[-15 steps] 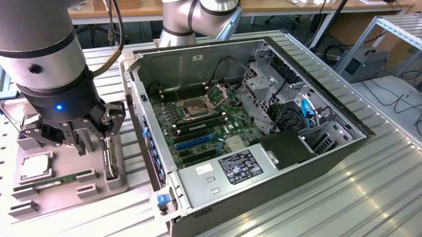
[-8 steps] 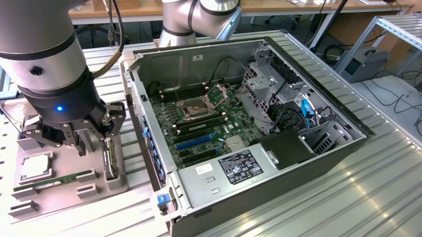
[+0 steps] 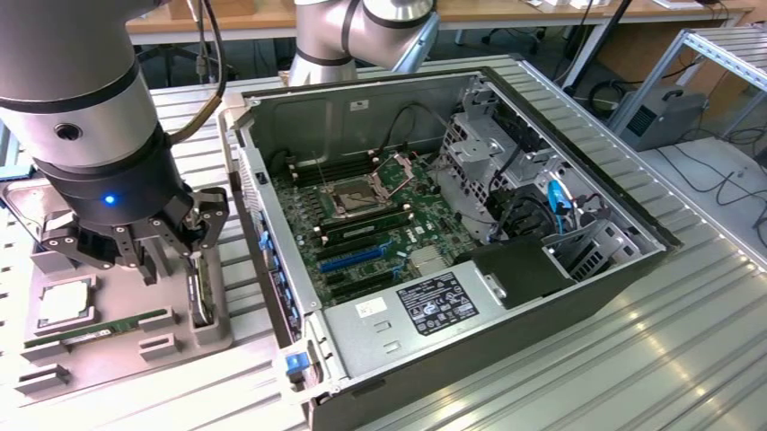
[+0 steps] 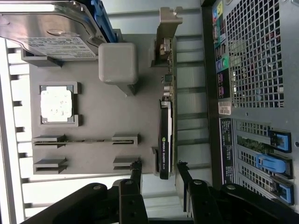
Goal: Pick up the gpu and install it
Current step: 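Pick up the gpu and move the gpu toward the slot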
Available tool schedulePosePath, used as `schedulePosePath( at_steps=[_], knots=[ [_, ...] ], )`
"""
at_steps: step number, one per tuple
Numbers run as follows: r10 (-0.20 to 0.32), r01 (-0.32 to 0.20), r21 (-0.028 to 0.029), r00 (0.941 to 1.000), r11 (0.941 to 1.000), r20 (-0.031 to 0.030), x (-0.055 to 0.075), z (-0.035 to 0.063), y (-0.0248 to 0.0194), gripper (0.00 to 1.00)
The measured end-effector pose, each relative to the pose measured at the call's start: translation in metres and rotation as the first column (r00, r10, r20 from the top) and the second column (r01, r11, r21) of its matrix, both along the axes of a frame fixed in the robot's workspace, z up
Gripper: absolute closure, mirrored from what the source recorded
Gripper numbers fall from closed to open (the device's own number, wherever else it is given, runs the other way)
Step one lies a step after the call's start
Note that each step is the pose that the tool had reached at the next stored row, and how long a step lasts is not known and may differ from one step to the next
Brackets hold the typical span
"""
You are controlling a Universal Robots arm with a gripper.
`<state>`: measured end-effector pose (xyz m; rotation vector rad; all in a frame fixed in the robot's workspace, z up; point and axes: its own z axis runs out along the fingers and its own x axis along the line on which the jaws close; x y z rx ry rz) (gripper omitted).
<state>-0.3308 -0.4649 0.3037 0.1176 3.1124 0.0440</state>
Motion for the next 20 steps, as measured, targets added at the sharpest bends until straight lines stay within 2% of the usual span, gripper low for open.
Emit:
schedulePosePath(
  at_steps=[20],
  knots=[
    [0.000,0.000,0.0000,1.0000,1.0000,0.0000,0.0000,-0.0060,0.0000,0.58]
  ],
)
